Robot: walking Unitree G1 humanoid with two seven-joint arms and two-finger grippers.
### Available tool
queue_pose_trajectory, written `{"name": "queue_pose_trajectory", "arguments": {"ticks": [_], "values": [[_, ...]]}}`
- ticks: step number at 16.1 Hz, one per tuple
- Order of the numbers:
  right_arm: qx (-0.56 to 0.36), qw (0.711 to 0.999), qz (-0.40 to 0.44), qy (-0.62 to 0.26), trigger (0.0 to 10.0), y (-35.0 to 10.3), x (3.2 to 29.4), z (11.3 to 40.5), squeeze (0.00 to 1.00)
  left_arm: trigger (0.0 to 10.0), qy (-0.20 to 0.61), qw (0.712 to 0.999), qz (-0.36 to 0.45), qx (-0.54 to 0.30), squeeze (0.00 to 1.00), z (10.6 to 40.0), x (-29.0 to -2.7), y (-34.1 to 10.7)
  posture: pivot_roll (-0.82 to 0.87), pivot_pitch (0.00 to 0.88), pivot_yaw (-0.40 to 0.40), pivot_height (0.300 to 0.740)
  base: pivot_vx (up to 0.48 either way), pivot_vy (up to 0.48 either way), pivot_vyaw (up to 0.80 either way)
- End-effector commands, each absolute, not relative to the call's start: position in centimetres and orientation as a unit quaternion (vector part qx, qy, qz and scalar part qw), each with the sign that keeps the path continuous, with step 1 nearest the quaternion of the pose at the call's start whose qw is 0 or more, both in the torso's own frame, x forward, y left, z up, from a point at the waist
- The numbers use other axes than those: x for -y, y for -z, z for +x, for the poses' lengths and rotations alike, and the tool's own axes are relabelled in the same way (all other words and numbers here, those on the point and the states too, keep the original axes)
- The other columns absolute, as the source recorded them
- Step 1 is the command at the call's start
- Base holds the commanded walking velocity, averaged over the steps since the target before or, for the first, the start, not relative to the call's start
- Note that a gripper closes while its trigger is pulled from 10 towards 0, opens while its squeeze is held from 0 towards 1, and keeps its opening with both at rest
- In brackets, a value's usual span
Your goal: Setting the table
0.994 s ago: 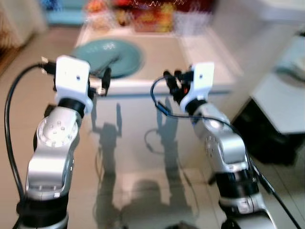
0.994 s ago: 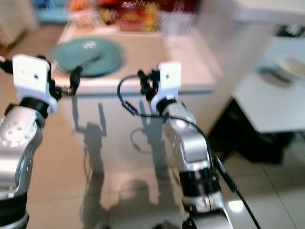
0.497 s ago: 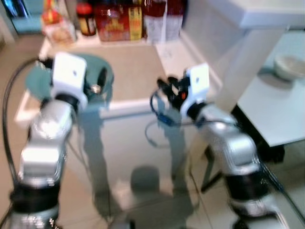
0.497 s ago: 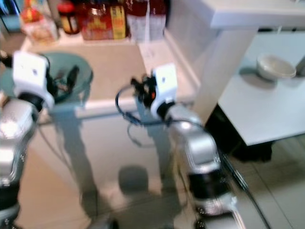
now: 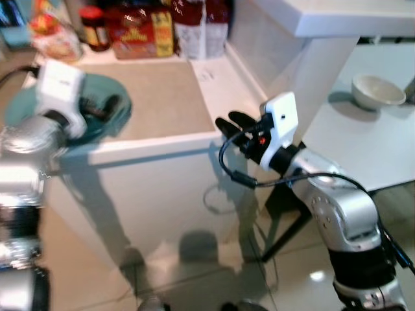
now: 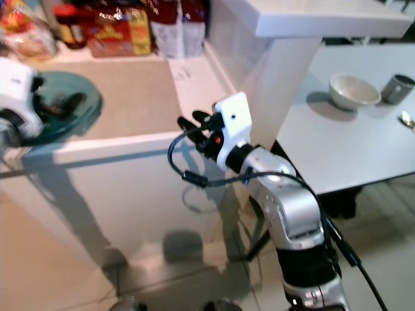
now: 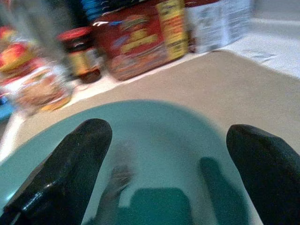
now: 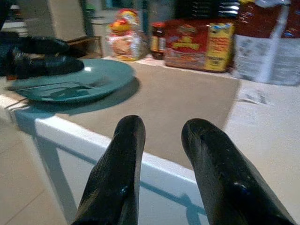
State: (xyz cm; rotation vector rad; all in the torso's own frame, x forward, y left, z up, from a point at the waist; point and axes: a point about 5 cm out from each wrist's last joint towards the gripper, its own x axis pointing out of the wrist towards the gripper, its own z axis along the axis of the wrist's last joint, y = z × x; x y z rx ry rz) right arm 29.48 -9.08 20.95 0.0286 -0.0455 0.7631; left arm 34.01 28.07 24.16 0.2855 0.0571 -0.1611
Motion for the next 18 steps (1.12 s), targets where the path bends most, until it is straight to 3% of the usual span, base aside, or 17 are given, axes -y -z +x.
{"name": "queue_pose_trajectory", "arguments": {"ticks": [1, 2, 3, 4, 5, 18], "values": [[0.014, 0.925, 0.014, -0.379, 10.0, -20.8, 9.4, 29.1, 0.0, 10.0, 0.094, 0.987, 0.123, -0.032, 1.0, 34.5, -29.0, -25.0, 0.04, 0.053, -0.045, 0.74, 0.0, 0.0, 0.0], [0.008, 0.922, 0.016, -0.386, 10.0, -20.7, 9.4, 29.0, 0.0, 10.0, 0.096, 0.987, 0.118, -0.044, 1.0, 34.9, -29.9, -25.0, 0.05, 0.054, -0.051, 0.74, 0.0, 0.0, 0.0], [0.003, 0.92, 0.017, -0.392, 10.0, -20.6, 9.4, 29.0, 0.0, 10.0, 0.092, 0.988, 0.116, -0.054, 0.25, 35.2, -30.5, -25.0, 0.05, 0.056, -0.053, 0.74, 0.0, 0.0, 0.0], [0.001, 0.919, 0.017, -0.395, 10.0, -20.6, 9.4, 29.0, 0.0, 10.0, 0.086, 0.988, 0.116, -0.057, 0.25, 35.4, -30.9, -25.0, 0.05, 0.056, -0.053, 0.74, 0.0, 0.0, 0.0], [-0.002, 0.915, 0.015, -0.403, 10.0, -20.6, 9.2, 28.8, 0.0, 10.0, 0.081, 0.989, 0.105, -0.061, 0.0, 35.8, -31.4, -25.1, 0.04, 0.061, -0.06, 0.74, 0.0, 0.0, 0.0], [-0.031, 0.903, 0.015, -0.427, 10.0, -20.5, 9.5, 28.1, 0.0, 10.0, 0.088, 0.985, 0.08, -0.122, 0.0, 37.7, -31.0, -23.0, 0.01, 0.083, -0.063, 0.74, 0.0, 0.0, 0.0]]}}
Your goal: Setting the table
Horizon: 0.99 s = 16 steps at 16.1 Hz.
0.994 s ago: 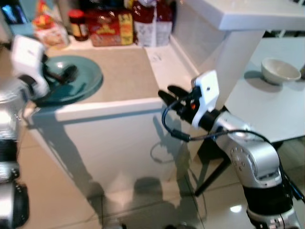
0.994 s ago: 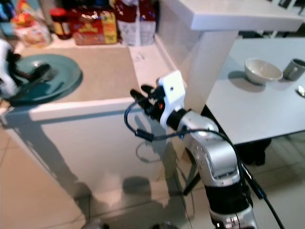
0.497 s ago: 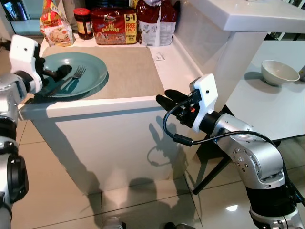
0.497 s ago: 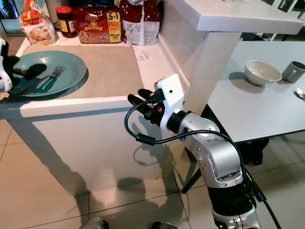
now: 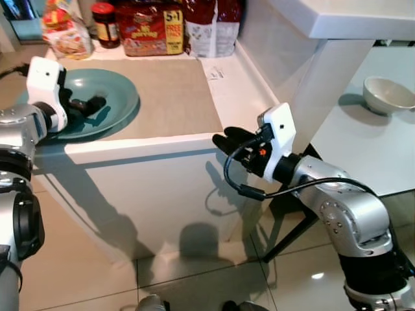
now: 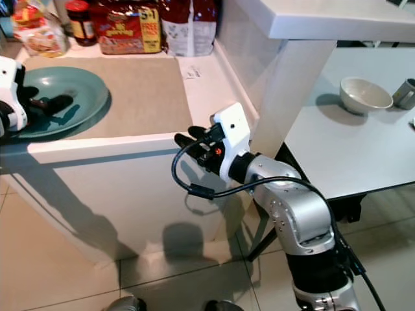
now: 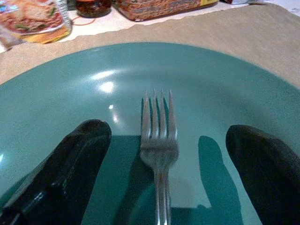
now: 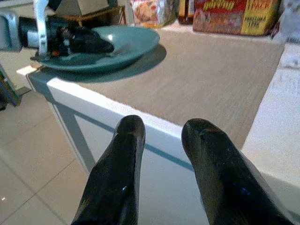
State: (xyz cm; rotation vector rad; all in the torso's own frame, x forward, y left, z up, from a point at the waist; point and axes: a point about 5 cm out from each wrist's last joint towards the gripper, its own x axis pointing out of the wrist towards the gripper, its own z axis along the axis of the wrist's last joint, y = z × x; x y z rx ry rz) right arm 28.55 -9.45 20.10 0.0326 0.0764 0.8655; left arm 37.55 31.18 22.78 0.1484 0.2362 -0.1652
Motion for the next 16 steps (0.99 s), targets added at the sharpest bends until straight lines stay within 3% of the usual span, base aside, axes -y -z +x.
{"name": "queue_pose_trajectory", "arguments": {"ticks": [1, 9, 16], "values": [[-0.035, 0.902, 0.014, -0.431, 10.0, -20.5, 9.5, 28.0, 0.0, 10.0, 0.089, 0.985, 0.08, -0.124, 0.0, 37.7, -31.0, -23.0, 0.01, 0.085, -0.062, 0.74, 0.0, 0.0, 0.0], [-0.052, 0.897, -0.003, -0.44, 10.0, -20.4, 10.1, 27.8, 0.0, 10.0, 0.086, 0.986, 0.096, -0.103, 0.0, 37.4, -32.1, -25.0, 0.01, 0.098, -0.064, 0.74, 0.0, 0.0, 0.0], [-0.081, 0.881, -0.041, -0.465, 10.0, -20.0, 10.4, 27.5, 0.0, 10.0, 0.138, 0.965, 0.136, -0.179, 0.0, 36.2, -33.2, -24.8, 0.03, 0.095, -0.071, 0.74, 0.0, 0.0, 0.0]]}}
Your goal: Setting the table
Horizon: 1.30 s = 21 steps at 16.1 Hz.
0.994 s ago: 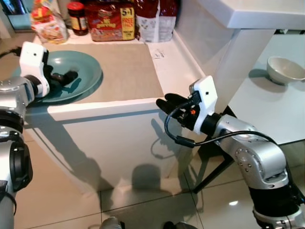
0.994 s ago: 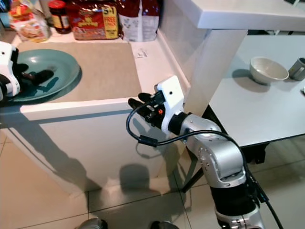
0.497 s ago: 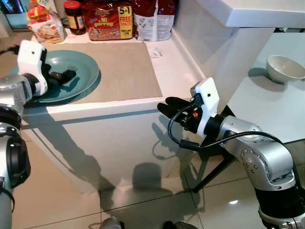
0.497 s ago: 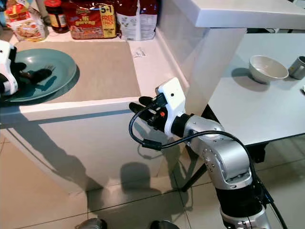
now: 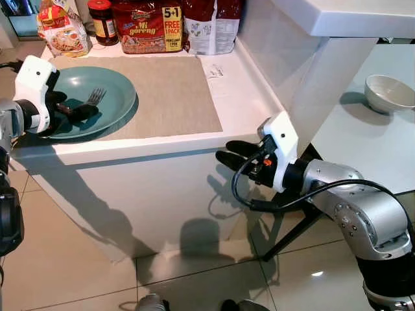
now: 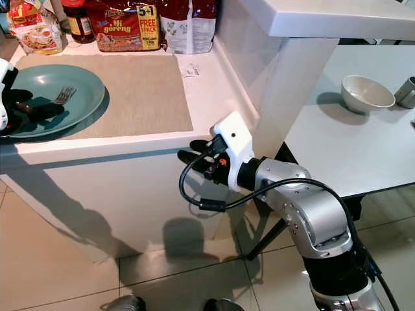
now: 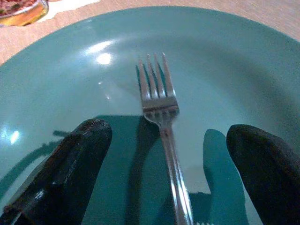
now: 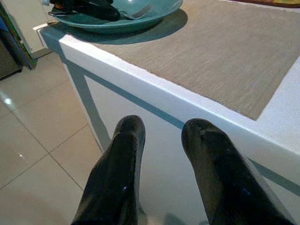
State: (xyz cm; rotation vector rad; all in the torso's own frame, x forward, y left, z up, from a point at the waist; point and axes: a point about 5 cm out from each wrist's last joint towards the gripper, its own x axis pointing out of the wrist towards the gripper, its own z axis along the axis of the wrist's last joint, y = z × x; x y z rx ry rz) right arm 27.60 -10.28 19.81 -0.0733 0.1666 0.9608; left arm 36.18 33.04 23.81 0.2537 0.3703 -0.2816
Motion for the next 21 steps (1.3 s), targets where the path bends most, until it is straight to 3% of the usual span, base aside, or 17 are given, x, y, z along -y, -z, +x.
{"name": "queue_pose_trajectory", "arguments": {"ticks": [1, 3, 4, 5, 7, 8, 21], "values": [[-0.083, 0.877, -0.046, -0.472, 10.0, -20.0, 10.3, 27.3, 0.0, 10.0, 0.144, 0.962, 0.131, -0.194, 0.0, 36.1, -33.1, -24.5, 0.03, 0.093, -0.069, 0.74, 0.0, 0.0, 0.0], [-0.09, 0.869, -0.055, -0.483, 10.0, -19.8, 10.3, 26.9, 0.0, 10.0, 0.146, 0.953, 0.137, -0.229, 0.0, 35.9, -33.2, -23.6, 0.03, 0.091, -0.066, 0.74, 0.0, 0.0, 0.0], [-0.094, 0.865, -0.06, -0.49, 10.0, -19.7, 10.2, 26.7, 0.0, 8.4, 0.125, 0.953, 0.14, -0.238, 0.0, 36.0, -33.3, -23.3, 0.02, 0.089, -0.062, 0.74, 0.0, 0.0, 0.0], [-0.094, 0.863, -0.06, -0.492, 10.0, -19.7, 10.2, 26.7, 0.0, 7.5, 0.118, 0.954, 0.137, -0.238, 0.0, 36.0, -33.3, -23.2, 0.02, 0.089, -0.062, 0.74, 0.0, 0.0, 0.0], [-0.094, 0.864, -0.061, -0.491, 10.0, -19.7, 10.2, 26.7, 0.0, 1.5, 0.111, 0.955, 0.138, -0.237, 0.0, 36.1, -33.4, -23.3, 0.02, 0.086, -0.062, 0.74, 0.0, 0.0, 0.0], [-0.094, 0.864, -0.062, -0.491, 10.0, -19.7, 10.2, 26.7, 0.0, 0.0, 0.107, 0.955, 0.143, -0.237, 0.0, 36.1, -33.4, -23.4, 0.02, 0.087, -0.062, 0.74, 0.0, 0.0, 0.0], [-0.105, 0.858, -0.069, -0.497, 10.0, -19.4, 10.3, 26.7, 0.0, 0.0, 0.107, 0.945, 0.168, -0.259, 0.0, 36.1, -33.3, -23.1, 0.03, 0.083, -0.058, 0.74, 0.0, 0.0, 0.0]]}}
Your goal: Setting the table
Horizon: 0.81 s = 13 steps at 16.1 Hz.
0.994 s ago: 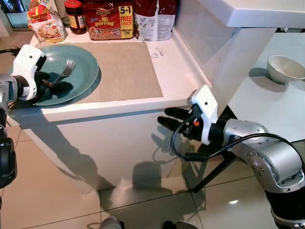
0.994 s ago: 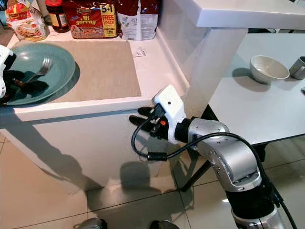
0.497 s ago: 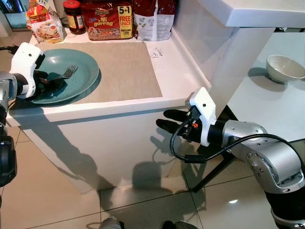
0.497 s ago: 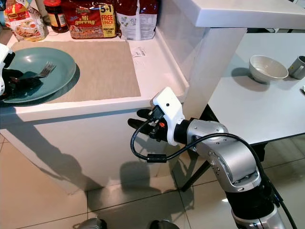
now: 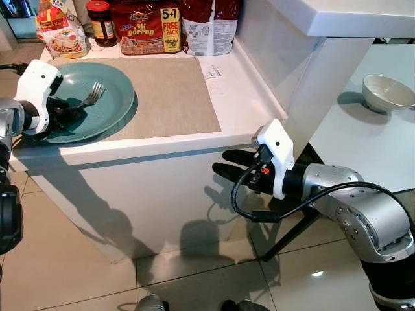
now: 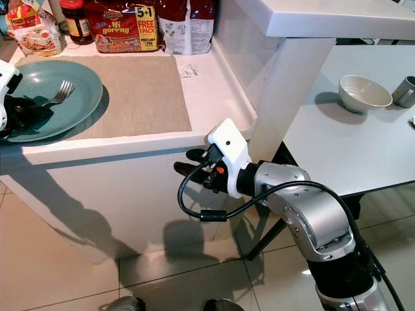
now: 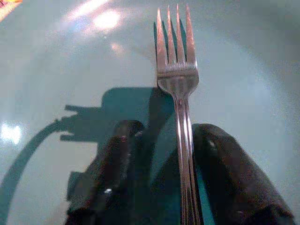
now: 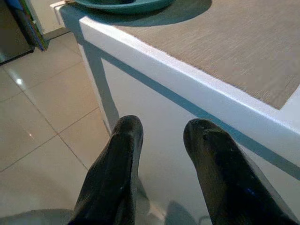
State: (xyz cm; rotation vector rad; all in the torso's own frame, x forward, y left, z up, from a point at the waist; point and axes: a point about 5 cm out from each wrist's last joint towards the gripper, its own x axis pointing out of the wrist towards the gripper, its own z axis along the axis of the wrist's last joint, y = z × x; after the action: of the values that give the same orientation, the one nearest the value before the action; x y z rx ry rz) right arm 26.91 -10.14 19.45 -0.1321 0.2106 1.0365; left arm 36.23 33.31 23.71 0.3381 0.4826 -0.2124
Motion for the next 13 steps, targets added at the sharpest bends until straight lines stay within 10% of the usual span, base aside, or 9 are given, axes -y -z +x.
{"name": "queue_pose_trajectory", "arguments": {"ticks": [1, 13], "values": [[-0.105, 0.858, -0.07, -0.498, 10.0, -19.43, 10.29, 26.67, 0.0, 0.0, 0.108, 0.944, 0.169, -0.262, 0.0, 36.09, -33.27, -23.05, 0.03, 0.084, -0.058, 0.74, 0.0, 0.0, 0.0], [-0.099, 0.864, -0.07, -0.488, 10.0, -19.36, 10.32, 27.08, 0.0, 0.0, 0.107, 0.947, 0.153, -0.261, 0.0, 36.17, -33.07, -22.9, 0.03, 0.06, -0.043, 0.74, 0.0, 0.0, 0.0]]}}
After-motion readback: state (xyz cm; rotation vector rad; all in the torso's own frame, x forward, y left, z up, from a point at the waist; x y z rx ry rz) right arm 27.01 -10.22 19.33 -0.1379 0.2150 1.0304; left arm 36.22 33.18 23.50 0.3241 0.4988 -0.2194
